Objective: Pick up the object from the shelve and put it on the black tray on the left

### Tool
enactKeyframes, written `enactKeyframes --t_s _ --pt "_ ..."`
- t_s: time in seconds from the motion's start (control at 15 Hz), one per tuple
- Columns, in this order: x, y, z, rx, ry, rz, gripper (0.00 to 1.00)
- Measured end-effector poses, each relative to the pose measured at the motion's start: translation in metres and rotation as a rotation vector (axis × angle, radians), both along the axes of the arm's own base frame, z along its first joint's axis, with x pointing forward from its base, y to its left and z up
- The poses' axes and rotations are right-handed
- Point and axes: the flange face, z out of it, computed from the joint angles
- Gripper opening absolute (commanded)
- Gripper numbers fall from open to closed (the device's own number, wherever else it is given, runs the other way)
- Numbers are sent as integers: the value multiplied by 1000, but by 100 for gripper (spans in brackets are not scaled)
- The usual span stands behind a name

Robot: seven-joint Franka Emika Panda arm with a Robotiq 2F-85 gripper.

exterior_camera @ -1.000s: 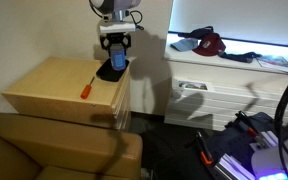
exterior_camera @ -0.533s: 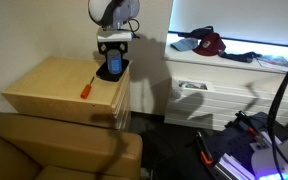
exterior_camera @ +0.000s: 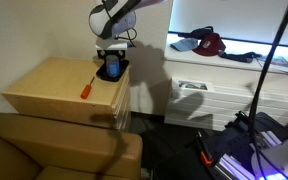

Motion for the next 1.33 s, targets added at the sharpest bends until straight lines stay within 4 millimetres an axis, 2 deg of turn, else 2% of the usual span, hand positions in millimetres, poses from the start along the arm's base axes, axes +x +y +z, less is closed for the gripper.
enactKeyframes --t_s 0.07,0.4,0.8,0.87,0.93,1.0,1.33 --pt "4 -1 -7 -4 1 -3 57" --pt "23 10 -5 -14 15 -6 57" --pt "26 19 -5 -41 78 -7 57" --pt "27 20 -6 -42 79 -7 90" --pt "28 21 -6 -41 77 -7 97" --pt "29 21 -6 -40 75 -8 100" --pt "33 23 -1 -34 59 -9 100"
